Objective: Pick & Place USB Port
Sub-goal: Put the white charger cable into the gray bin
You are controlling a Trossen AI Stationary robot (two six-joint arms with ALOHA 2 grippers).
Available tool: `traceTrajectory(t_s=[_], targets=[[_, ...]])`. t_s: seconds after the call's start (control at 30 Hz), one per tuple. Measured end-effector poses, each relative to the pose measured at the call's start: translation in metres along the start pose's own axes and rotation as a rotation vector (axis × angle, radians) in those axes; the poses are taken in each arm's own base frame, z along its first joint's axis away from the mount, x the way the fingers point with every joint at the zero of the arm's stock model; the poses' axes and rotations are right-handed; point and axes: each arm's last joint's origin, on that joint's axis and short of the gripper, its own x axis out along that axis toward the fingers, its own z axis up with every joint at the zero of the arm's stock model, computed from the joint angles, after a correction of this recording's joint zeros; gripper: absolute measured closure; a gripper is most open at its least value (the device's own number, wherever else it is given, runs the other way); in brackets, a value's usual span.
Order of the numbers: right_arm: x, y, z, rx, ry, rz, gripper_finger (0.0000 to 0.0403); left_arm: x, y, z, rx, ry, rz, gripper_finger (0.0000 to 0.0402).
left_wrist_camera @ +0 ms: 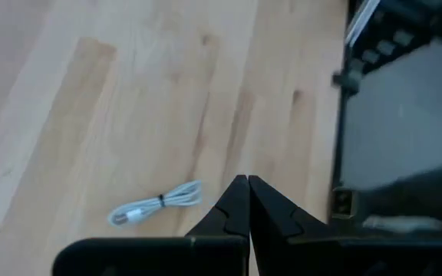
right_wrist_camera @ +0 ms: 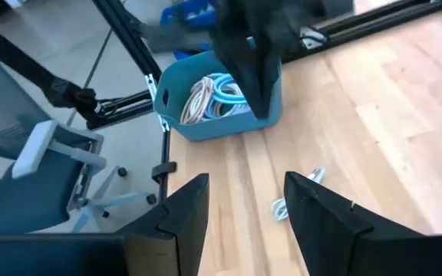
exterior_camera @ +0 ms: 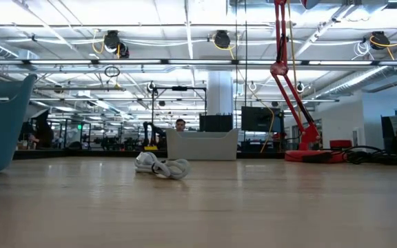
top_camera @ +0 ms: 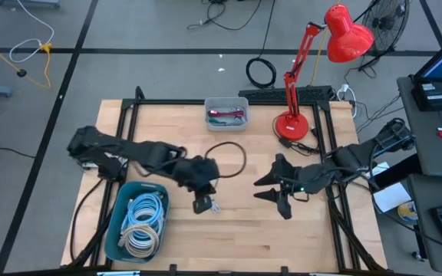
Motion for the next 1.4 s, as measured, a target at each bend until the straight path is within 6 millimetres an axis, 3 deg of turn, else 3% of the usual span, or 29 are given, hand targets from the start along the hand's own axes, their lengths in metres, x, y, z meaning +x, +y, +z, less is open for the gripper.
traceTrajectory(t_s=[0.27, 0.43, 0.63, 0.87, 1.1, 1.3, 1.4], targets=[[0.042, -0.005, -0.023, 0.126, -0.085, 0.047, 0.0241, -0.05, -0.047, -0.034, -0.041, -0.188, 0.015, 0.0401], [0.08, -0.02, -0.033, 0.256, -0.2, 0.109, 0.0241, -0.08, -0.063, -0.049, -0.045, -0.339, 0.021, 0.0401], [0.128, -0.031, -0.042, 0.288, -0.157, 0.139, 0.0241, -0.099, -0.071, -0.063, 0.05, -0.371, 0.002, 0.0401], [0.17, -0.034, -0.042, 0.247, -0.094, 0.095, 0.0241, -0.108, -0.077, -0.077, 0.167, -0.338, -0.009, 0.0401], [0.189, -0.042, -0.033, 0.169, 0.237, -0.156, 0.0241, -0.111, -0.083, -0.094, 0.22, -0.295, 0.009, 0.0401], [0.212, -0.046, -0.018, 0.237, 0.318, -0.229, 0.0239, -0.112, -0.082, -0.102, 0.213, -0.289, 0.075, 0.0401], [0.224, -0.052, -0.021, 0.286, 0.354, -0.249, 0.023, -0.113, -0.084, -0.106, 0.222, -0.286, 0.075, 0.0401]])
